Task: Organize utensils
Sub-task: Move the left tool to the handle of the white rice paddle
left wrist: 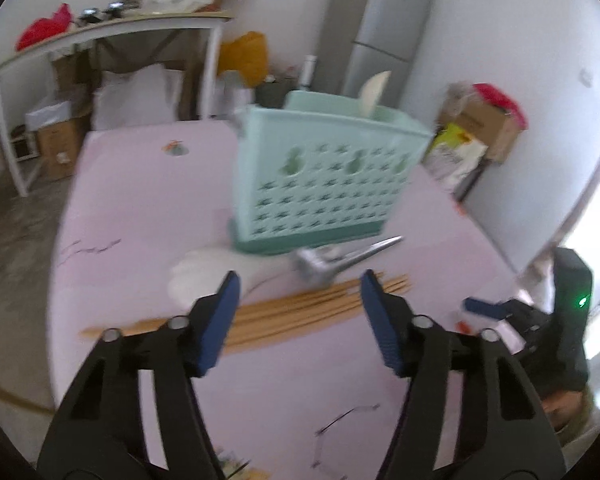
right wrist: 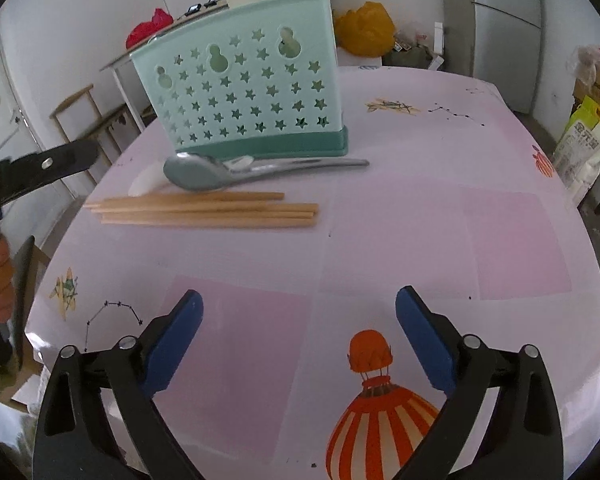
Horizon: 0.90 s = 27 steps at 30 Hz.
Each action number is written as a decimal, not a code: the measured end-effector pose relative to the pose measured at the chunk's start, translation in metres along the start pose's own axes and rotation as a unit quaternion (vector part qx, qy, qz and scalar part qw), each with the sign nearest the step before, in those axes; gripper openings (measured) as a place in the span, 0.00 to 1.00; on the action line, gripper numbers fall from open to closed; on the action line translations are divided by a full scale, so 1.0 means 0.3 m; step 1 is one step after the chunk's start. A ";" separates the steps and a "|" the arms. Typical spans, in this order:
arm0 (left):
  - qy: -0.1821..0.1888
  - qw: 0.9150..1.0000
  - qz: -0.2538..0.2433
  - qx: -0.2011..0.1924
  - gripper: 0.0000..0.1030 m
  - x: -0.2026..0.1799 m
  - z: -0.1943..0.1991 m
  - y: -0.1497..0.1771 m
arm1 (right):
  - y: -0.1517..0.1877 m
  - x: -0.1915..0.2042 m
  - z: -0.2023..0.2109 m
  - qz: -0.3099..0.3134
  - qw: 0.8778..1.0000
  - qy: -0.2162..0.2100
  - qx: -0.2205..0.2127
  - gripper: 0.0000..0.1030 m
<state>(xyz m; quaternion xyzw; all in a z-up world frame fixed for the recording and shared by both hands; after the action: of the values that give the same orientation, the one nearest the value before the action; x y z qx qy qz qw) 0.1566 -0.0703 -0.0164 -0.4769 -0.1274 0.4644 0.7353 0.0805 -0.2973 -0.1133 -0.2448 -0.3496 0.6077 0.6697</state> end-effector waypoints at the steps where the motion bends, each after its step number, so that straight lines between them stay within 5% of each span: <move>1: 0.006 1.000 0.001 0.003 0.51 -0.003 -0.014 -0.004 | 0.002 -0.002 -0.002 -0.002 1.000 -0.001 0.001 0.90; 6: 0.005 1.000 0.020 0.020 0.41 0.013 -0.093 -0.016 | 0.012 -0.002 -0.012 0.005 1.000 0.002 0.003 0.89; 14: -0.072 0.994 0.074 0.023 0.26 0.221 -0.078 -0.026 | 0.013 0.009 -0.014 0.010 1.000 0.000 0.001 0.89; 21: -0.093 0.991 -0.054 0.078 0.28 0.214 -0.116 -0.008 | 0.013 0.027 -0.022 0.018 1.000 -0.001 0.003 0.88; 27: -0.090 0.983 -0.121 0.109 0.46 0.190 -0.172 0.037 | 0.010 0.038 -0.028 0.019 1.000 0.002 0.007 0.88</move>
<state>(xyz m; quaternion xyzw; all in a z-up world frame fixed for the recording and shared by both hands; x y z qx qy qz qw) 0.2135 -0.0533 -0.0666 -0.3313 -0.1989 0.4243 0.8190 0.0852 -0.2848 -0.1191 -0.2480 -0.3393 0.6223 0.6604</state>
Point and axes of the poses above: each gripper's, at about its wrist camera, not at the fingertips, and z roughly against the way its jaws point, x to its left, y to its underside, the point moved 3 cm from there along -z, roughly the way its jaws point, and after that the axes turned 9 degrees about -x, right-handed, at the moved point
